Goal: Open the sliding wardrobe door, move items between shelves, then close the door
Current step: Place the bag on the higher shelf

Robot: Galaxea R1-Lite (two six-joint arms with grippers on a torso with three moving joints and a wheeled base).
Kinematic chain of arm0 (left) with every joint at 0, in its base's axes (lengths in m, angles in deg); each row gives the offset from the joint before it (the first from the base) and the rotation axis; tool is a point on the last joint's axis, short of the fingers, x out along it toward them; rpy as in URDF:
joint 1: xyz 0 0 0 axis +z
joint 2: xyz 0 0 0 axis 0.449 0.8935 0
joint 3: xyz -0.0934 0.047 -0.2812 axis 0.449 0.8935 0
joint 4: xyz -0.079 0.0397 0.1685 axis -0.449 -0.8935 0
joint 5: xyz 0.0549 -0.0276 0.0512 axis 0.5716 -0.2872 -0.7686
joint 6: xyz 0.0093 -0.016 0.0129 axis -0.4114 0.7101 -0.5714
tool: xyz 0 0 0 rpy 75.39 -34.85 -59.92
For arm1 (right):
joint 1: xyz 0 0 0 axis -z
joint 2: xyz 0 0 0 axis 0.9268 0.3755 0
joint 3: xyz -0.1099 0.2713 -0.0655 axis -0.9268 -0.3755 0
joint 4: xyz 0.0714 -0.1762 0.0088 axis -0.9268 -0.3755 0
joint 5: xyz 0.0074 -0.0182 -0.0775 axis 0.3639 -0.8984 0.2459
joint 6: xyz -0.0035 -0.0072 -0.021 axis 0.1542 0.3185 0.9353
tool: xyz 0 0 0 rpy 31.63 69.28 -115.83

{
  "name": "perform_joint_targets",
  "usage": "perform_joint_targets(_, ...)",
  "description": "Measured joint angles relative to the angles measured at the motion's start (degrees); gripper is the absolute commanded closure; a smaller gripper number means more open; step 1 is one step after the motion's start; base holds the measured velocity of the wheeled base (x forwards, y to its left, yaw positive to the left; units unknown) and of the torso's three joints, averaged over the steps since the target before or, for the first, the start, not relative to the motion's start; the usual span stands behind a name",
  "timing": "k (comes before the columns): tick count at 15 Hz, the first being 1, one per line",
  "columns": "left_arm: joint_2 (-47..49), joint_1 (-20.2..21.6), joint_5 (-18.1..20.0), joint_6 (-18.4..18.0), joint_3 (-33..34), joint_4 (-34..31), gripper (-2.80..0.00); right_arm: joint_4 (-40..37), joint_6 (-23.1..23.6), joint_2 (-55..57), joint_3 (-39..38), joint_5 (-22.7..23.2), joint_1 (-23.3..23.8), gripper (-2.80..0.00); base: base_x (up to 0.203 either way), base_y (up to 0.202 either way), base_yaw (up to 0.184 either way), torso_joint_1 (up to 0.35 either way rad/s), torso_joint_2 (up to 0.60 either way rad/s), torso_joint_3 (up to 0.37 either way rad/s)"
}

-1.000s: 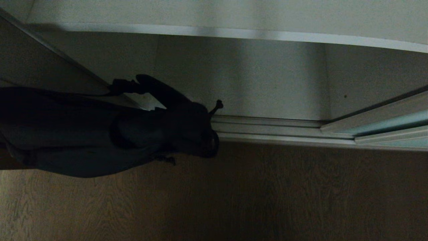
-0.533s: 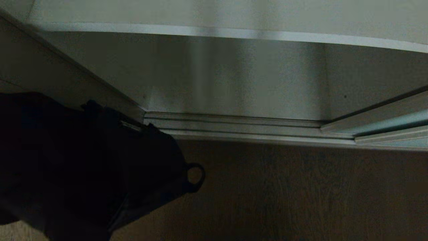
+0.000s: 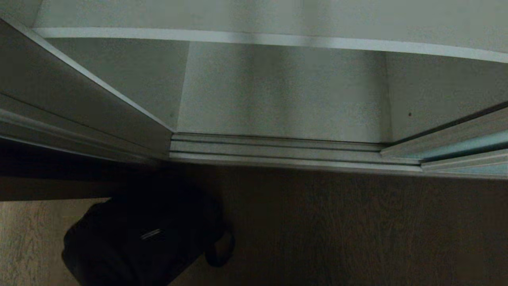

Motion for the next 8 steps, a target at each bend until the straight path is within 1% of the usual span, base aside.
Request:
perform_joint_targets(3,0.6,0.0,0.1,0.8,3.7,-0.7,0.00,0.0,0.0,0.0,0.0,0.0,0.0,0.00,0.000,0.000,0.000,0.000,0.00,0.000)
perform_joint_targets(8,-0.6,0.0,0.1,1.9,16.1,-1.0,0.00,0.0,0.0,0.0,0.0,0.0,0.0,0.00,0.000,0.000,0.000,0.000,0.00,0.000)
